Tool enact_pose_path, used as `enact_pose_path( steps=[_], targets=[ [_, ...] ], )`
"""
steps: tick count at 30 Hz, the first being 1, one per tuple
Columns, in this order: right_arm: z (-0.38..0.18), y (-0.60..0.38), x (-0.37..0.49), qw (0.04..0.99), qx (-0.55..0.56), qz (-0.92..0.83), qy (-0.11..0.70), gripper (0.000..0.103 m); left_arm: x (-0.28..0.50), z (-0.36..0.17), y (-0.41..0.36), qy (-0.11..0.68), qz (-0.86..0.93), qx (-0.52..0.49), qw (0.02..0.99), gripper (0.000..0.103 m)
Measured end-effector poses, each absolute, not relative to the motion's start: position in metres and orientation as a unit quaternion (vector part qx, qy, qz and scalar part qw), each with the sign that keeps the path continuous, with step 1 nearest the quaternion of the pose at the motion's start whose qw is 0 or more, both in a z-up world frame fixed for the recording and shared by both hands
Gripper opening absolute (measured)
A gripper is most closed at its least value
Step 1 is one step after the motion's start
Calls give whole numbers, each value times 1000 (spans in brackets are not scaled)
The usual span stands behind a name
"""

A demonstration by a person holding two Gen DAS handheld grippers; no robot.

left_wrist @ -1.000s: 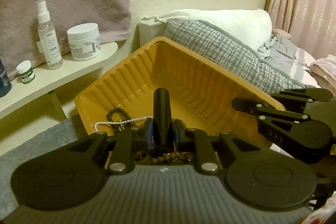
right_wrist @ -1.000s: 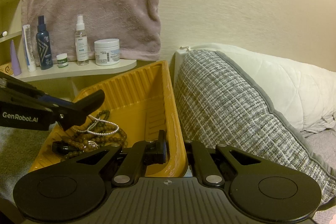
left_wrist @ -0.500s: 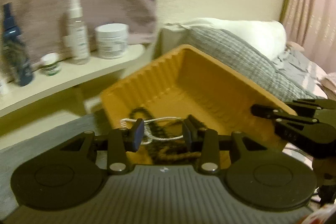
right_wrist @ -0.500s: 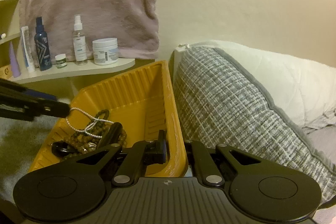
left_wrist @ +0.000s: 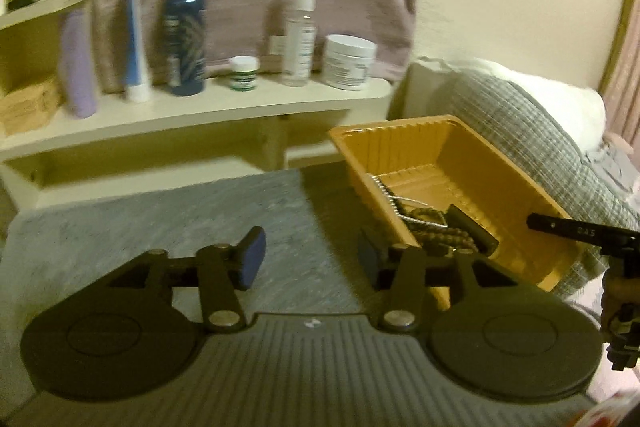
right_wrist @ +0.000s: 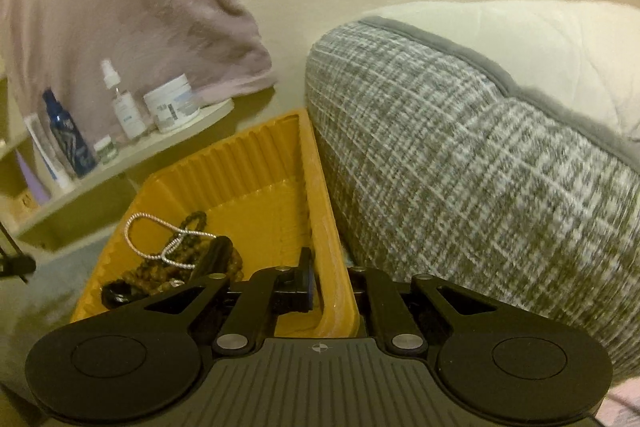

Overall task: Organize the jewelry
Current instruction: 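Set the orange tray down flat on the grey mat with the right gripper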

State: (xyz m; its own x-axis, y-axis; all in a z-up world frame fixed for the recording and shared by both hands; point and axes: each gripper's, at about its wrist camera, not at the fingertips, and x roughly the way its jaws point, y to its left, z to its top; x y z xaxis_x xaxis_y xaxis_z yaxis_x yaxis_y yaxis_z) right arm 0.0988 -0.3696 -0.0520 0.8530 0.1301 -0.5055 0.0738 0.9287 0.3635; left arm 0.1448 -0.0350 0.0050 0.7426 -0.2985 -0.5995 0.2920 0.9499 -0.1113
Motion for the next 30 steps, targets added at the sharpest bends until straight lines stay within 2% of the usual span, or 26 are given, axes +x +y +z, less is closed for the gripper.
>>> enact_pose_path(
  steps=[1, 3, 4, 5, 7, 8, 12, 14, 17, 30],
  targets=[
    [-51, -372, 99, 944, 194, 17, 268, 6, 142, 5, -31, 322, -150, -11, 935, 59],
    [-49, -373, 97, 943, 203, 24, 261, 12, 135, 5, -24, 318, -141, -19, 937, 64],
    [-48, -375, 94, 944, 205, 27, 258, 23, 133, 5, -21, 319, -136, -24, 938, 68],
    [-47, -374, 92, 945, 204, 29, 255, 41, 131, 5, -19, 319, -131, -29, 938, 72],
    [-44, -372, 84, 951, 199, 33, 236, 60, 125, 5, -13, 317, -123, -40, 940, 79],
    [-41, -373, 79, 953, 195, 35, 227, 61, 123, 5, -10, 316, -118, -45, 940, 84],
    [-27, -371, 62, 962, 172, 32, 210, 66, 114, 5, 0, 315, -99, -63, 942, 90],
    [-17, -369, 53, 964, 170, 19, 203, 75, 108, 5, 3, 316, -92, -71, 942, 95],
    [-4, -364, 43, 963, 174, 5, 205, 82, 98, 5, 4, 314, -80, -69, 944, 99],
    [28, -291, 25, 938, 126, 56, 318, 87, 51, 20, 2, 332, -41, -61, 940, 103]
  ],
)
